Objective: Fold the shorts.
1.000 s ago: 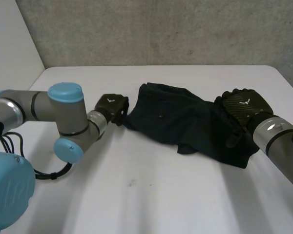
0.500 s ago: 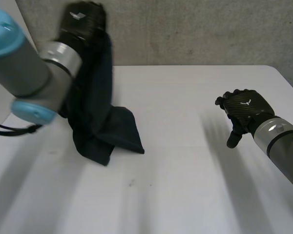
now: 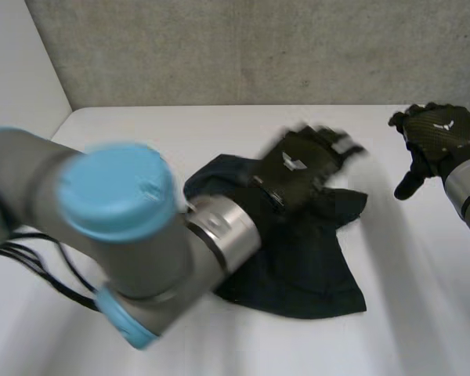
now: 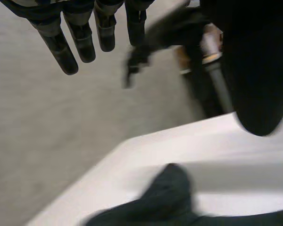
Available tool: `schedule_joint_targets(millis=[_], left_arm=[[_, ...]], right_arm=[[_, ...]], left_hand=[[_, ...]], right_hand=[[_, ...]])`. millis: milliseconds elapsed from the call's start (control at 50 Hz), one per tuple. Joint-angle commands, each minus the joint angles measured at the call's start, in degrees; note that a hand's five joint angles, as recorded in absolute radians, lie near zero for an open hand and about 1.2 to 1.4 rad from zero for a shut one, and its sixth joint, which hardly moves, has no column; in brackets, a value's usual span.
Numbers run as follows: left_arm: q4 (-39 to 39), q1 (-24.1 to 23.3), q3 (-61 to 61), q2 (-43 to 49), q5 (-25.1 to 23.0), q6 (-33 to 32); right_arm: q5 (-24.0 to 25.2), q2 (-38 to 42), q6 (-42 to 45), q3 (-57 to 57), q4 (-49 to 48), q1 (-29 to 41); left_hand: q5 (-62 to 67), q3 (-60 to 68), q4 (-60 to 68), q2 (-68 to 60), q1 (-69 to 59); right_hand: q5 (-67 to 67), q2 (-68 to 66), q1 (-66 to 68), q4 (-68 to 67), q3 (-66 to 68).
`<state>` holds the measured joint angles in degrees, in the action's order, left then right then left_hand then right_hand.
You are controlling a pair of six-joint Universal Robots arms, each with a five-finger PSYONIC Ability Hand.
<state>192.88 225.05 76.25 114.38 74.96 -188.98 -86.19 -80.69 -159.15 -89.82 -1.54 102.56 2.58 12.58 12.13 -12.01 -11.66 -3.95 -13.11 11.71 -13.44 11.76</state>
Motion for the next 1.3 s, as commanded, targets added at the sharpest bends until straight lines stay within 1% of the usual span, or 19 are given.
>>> schedule_joint_targets(millis=[20,100,160,320,380,480,540,600,680,700,720,740,780,840,860,940,1080,1160,1300], left_arm=[[-1.36,10.22,5.31,-10.05,5.28,0.36],[-2.06,15.58,6.37,-9.97,6.86,1.15],[-3.2,17.35,6.11,-9.53,6.69,1.5],[-8.82,19.28,-0.29,4.33,6.34,0.89],[-10.41,19.37,-2.94,7.25,5.9,0.45],[-11.03,19.29,-10.92,16.99,2.31,-3.49],[-10.94,19.2,-14.88,20.77,-0.16,-5.69],[-10.86,19.02,-17.88,23.77,-1.31,-6.84],[-10.68,18.41,-23.59,28.43,-1.4,-7.2],[-10.68,18.41,-25.69,29.92,-1.14,-7.2],[-10.68,18.41,-26.75,30.63,-1.05,-7.2],[-10.68,18.41,-27.72,31.16,-0.79,-7.28],[-10.51,18.49,-30.35,31.86,0.78,-7.37],[-9.02,18.93,-32.82,31.78,4.83,-7.81],[-6.66,19.19,-34.65,31.26,7.8,-8.77],[1.76,19.28,-37.57,25.75,12.56,-12.37],[16.46,18.23,-35.47,14.39,13.1,-13.09],[21.31,17.53,-29.68,7.36,13.02,-12.56],[21.58,16.91,-13.16,1.37,13.02,-12.21]], right_arm=[[5.06,-2.97,1.13,3.24,4.25,0.62],[8.13,-2.63,0.78,5.61,12.94,1.85],[9.81,-0.79,-0.54,6.76,16.47,3.61],[10.25,14.58,-7.22,13.43,17.63,8.62],[8.15,18.98,-7.49,15.1,15.7,8.71],[-1.6,25.23,-6.26,18.53,7.35,11.52],[-4.24,29.26,-5.21,20.9,3.66,12.05],[-4.6,32.0,-3.45,23.1,3.12,12.49],[-4.6,35.16,-0.46,26.0,3.03,12.66],[-4.43,35.95,0.59,26.97,3.03,12.66],[-4.43,36.13,1.21,27.41,3.03,12.75],[-4.51,36.22,1.65,27.85,3.03,12.84],[-4.6,36.05,2.79,29.86,2.77,13.28],[-4.43,35.43,3.58,32.76,2.07,13.28],[-4.34,35.0,4.2,36.0,1.2,13.28],[-3.73,34.29,6.75,47.43,-2.93,13.28],[0.22,32.01,5.27,63.61,-12.24,13.28],[1.63,28.68,0.97,63.54,-12.18,12.84],[6.47,23.4,-2.04,53.45,-3.4,13.19]], left_hand=[[-1.19,-1.19,-0.74,0.62,0.26],[-0.18,-0.19,0.26,-0.39,-0.74],[-0.01,-0.01,0.44,-0.56,-0.91],[1.17,1.17,1.62,-1.74,-2.09],[1.17,1.17,1.62,-1.74,-2.09],[0.83,0.83,1.28,-1.4,-1.76],[1.0,1.0,1.45,-1.57,-1.92],[1.34,1.33,1.78,-1.91,-2.26],[20.95,20.94,21.39,-21.52,-21.87],[39.67,39.67,40.12,-40.24,-40.59],[50.51,50.51,50.96,-51.08,-51.44],[61.95,61.94,62.39,-62.52,-62.87],[67.42,67.42,67.87,-67.99,-68.34],[67.42,67.42,67.87,-67.99,-68.34],[67.42,67.42,67.87,-67.99,-68.34],[67.42,67.42,67.87,-67.99,-68.34],[67.42,67.42,67.87,-67.99,-68.34],[67.42,67.42,67.87,-67.99,-68.34],[67.42,67.42,67.87,-67.99,-68.34]], right_hand=[[3.95,3.11,-1.71,3.44,-1.76],[3.95,3.11,-1.71,3.44,-1.76],[3.95,3.11,-1.71,3.44,-1.76],[3.95,3.11,-1.71,3.44,-1.76],[3.95,3.11,-1.71,3.44,-1.76],[0.35,-0.49,1.89,-0.16,1.84],[-6.03,-6.87,8.27,-6.54,8.22],[-15.44,-16.28,17.69,-15.95,17.64],[-37.44,-38.28,39.68,-37.95,39.63],[-54.0,-54.84,56.24,-54.51,56.19],[-63.83,-64.67,66.07,-64.34,66.02],[-66.03,-66.87,68.27,-66.54,68.22],[-66.05,-66.89,68.29,-66.56,68.24],[-66.05,-66.89,68.29,-66.56,68.24],[-66.05,-66.89,68.29,-66.56,68.24],[-66.05,-66.89,68.29,-66.56,68.24],[-66.05,-66.89,68.29,-66.56,68.24],[-66.05,-66.89,68.29,-66.56,68.24],[-66.05,-66.89,68.29,-66.56,68.24]])
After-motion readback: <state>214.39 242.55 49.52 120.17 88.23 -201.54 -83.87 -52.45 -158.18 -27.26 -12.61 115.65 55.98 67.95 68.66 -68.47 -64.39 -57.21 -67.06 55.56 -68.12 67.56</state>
